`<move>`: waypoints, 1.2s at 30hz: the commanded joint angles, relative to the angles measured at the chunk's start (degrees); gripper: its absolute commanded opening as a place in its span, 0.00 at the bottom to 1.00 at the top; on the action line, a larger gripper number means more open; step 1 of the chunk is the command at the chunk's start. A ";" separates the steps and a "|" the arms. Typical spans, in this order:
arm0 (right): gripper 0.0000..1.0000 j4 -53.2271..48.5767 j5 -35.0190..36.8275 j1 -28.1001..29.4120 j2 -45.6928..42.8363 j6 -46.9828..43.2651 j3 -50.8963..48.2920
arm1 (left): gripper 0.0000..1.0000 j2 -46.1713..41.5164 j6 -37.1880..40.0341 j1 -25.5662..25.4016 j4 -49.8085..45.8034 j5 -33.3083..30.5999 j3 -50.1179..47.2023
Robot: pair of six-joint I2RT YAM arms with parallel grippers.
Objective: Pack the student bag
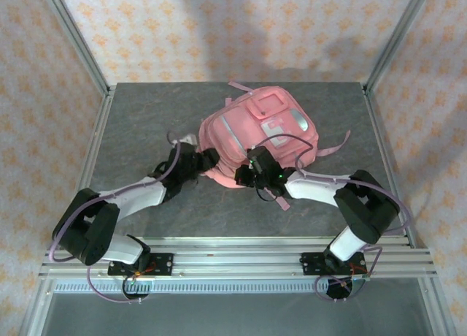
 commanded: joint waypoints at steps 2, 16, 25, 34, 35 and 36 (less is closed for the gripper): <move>0.00 1.71 -0.98 0.70 1.09 -0.21 1.66 | 0.55 4.11 -4.72 -2.98 7.74 -2.41 0.54; 0.00 -15.07 10.32 -14.86 -8.08 -4.95 -1.38 | 0.15 19.04 -0.21 3.06 0.82 -5.62 6.38; 0.00 -17.65 13.71 -20.70 -8.52 -7.19 -1.40 | 0.16 22.34 3.43 5.46 -3.56 -5.43 12.14; 0.00 -19.84 22.36 -20.67 -10.66 -8.50 -4.43 | 0.18 24.19 7.45 7.74 -8.72 -6.40 18.34; 0.00 -20.13 23.52 -20.70 -11.07 -8.42 -4.31 | 0.18 24.59 7.82 7.91 -9.23 -6.51 19.01; 0.00 -20.29 24.15 -20.69 -11.45 -8.25 -4.21 | 0.18 25.01 8.17 8.09 -9.86 -6.70 19.89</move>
